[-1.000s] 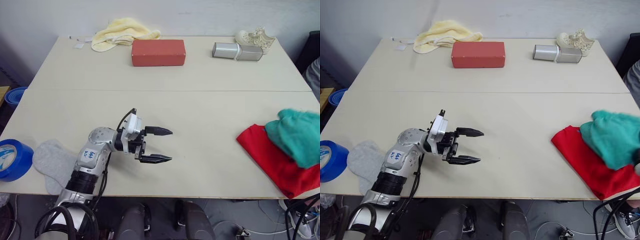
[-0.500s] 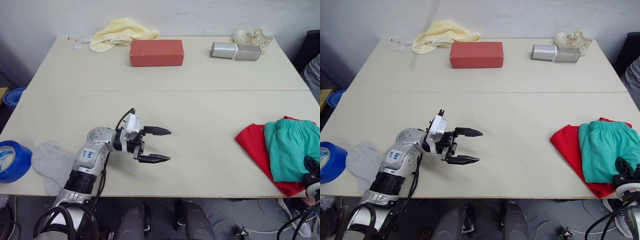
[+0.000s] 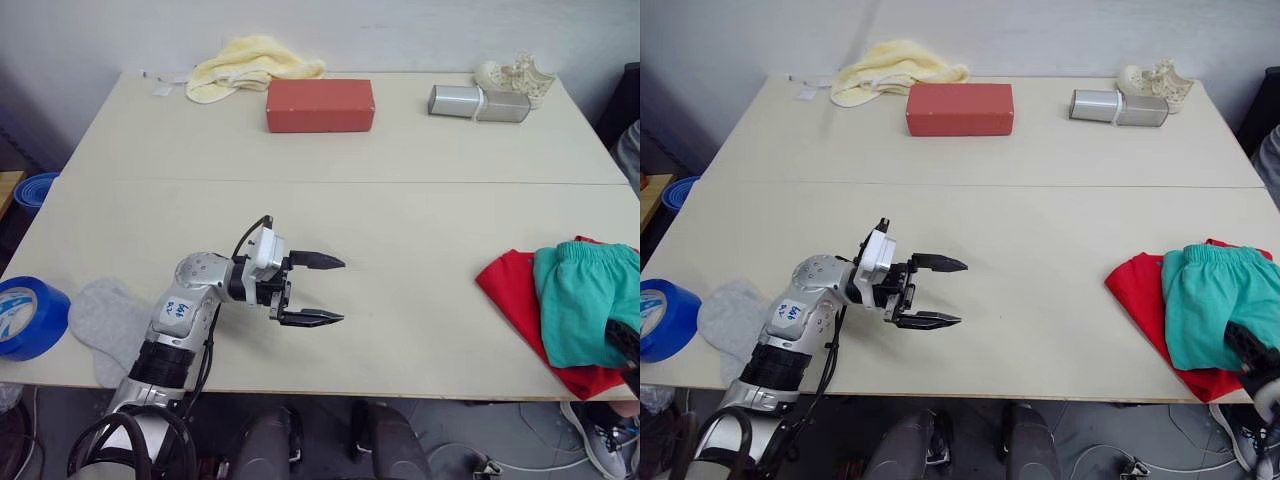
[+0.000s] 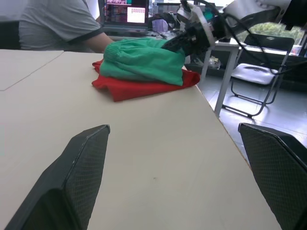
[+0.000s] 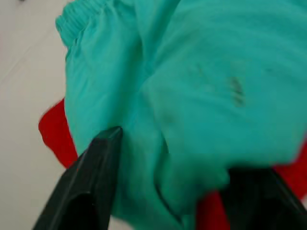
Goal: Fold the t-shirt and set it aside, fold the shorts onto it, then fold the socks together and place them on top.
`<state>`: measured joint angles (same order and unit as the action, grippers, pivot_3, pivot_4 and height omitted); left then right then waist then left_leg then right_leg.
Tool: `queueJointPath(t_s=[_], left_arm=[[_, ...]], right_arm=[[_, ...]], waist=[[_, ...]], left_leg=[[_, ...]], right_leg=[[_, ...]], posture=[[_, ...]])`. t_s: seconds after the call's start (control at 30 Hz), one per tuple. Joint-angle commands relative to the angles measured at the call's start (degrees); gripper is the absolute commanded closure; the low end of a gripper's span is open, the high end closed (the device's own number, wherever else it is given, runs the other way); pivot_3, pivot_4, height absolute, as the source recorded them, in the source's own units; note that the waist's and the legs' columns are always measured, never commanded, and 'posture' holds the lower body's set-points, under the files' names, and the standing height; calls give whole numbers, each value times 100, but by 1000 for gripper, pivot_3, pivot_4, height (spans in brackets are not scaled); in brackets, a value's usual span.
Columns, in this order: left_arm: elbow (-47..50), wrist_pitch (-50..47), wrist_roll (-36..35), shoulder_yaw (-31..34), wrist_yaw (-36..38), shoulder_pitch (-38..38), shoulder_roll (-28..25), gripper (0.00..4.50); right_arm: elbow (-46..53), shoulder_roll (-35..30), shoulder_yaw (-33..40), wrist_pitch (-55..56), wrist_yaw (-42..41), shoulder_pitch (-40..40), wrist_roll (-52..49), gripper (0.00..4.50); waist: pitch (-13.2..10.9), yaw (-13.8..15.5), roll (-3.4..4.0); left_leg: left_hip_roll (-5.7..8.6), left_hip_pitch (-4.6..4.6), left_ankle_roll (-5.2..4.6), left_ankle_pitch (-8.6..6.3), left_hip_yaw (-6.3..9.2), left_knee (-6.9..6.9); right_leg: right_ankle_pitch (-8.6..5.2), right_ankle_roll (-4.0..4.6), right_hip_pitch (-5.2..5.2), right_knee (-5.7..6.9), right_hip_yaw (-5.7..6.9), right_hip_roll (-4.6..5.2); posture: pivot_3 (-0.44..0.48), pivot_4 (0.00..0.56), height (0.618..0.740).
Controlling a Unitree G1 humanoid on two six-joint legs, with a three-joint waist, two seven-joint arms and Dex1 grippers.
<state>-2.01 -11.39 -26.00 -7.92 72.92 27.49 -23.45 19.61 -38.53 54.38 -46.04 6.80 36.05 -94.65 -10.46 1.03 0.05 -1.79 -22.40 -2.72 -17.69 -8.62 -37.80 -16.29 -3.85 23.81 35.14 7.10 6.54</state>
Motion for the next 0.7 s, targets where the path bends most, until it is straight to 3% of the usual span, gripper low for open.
queueJointPath(t_s=[0.03,0.1,0.2,0.33,0.5,0.7], left_arm=[[404,-86,-113,98,-120,-123,-76,0],[461,-119,-132,120,-157,-178,-102,0],[471,-119,-117,183,-255,-256,-157,0],[561,-286,-221,327,-373,-332,-298,0],[922,-442,-189,776,-732,-717,-721,0],[1372,-241,-220,1670,-1131,-1554,-1148,0]], right_arm=[[262,-172,850,-363,-502,803,-279,611],[272,-215,1143,-400,-760,1098,-214,22],[562,-215,1525,-196,-2538,1924,1090,22],[728,59,1638,1090,-4200,1828,2398,22],[1122,-260,610,2821,-6003,1188,4274,22],[875,153,-1168,4363,-6669,-122,5567,22]], waist=[[1,25,1],[0,27,1],[2,41,6],[-1,31,-3],[-4,1,-10],[-9,48,-21]], left_leg=[[1,-1,-4,-2,0,1],[1,0,-7,-7,0,7],[2,-4,-12,-10,-1,10],[0,-1,-10,-12,-1,31],[3,6,-2,-15,-4,53],[3,9,48,5,-1,56]], right_leg=[[1,-1,0,-6,0,0],[2,-4,-3,-17,-1,0],[1,-7,-3,-33,0,0],[-1,-11,-6,-62,4,-8],[5,-20,-7,-77,4,-9],[-3,-14,-8,-67,19,-9]], posture=[[0,150,740],[0,150,740],[0,150,740],[0,150,740],[0,150,740],[0,150,740]])
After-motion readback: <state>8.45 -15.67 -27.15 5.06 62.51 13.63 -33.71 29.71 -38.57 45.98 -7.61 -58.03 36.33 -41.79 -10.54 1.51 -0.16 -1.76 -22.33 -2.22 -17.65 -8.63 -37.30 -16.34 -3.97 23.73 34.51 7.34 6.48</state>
